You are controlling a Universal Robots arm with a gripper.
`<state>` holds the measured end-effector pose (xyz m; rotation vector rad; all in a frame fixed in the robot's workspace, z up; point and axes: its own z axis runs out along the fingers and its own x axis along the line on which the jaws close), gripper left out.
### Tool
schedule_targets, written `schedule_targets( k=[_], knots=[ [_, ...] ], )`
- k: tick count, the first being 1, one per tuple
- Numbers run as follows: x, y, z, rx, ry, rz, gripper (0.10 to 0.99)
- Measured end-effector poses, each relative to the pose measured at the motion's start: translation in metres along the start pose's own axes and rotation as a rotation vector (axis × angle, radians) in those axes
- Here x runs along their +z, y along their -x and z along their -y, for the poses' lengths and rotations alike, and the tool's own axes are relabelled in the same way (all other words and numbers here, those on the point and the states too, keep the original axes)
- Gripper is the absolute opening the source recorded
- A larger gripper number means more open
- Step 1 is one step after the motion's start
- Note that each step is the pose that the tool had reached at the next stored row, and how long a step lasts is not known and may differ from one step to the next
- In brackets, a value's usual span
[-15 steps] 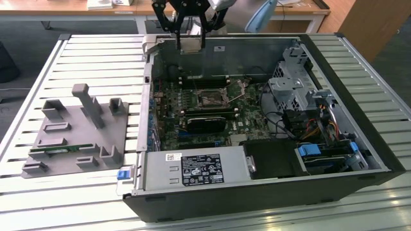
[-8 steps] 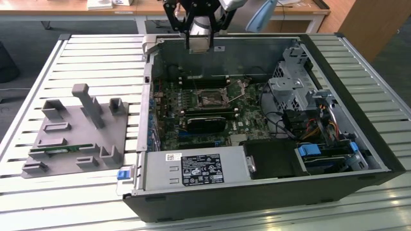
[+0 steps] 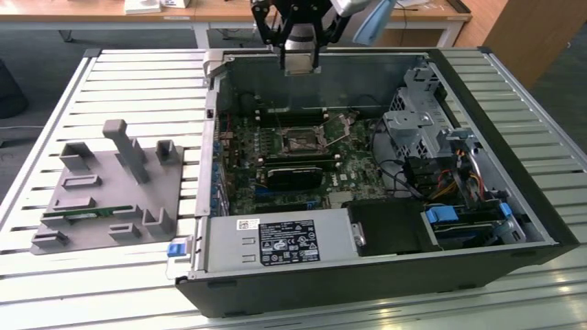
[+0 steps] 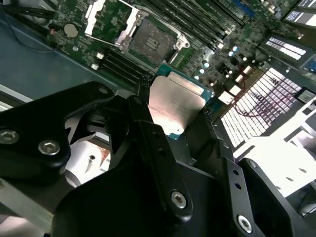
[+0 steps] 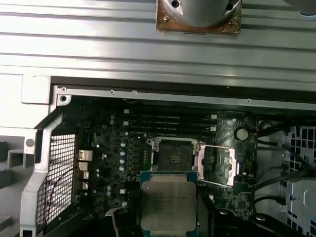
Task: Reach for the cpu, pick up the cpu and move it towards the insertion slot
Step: 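Pick up the cpu and move it towards the insertion slot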
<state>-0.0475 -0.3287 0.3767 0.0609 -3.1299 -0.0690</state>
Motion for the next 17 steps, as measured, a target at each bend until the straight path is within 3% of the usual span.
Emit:
schedule_targets(
  k=[9,17],
  knots=[
    [0.0036,0.0257,-0.0055,0.000,0.000,0.0001,0.537],
    [0.0036,0.0259,-0.0055,0.000,0.000,0.0000,0.537]
  ],
)
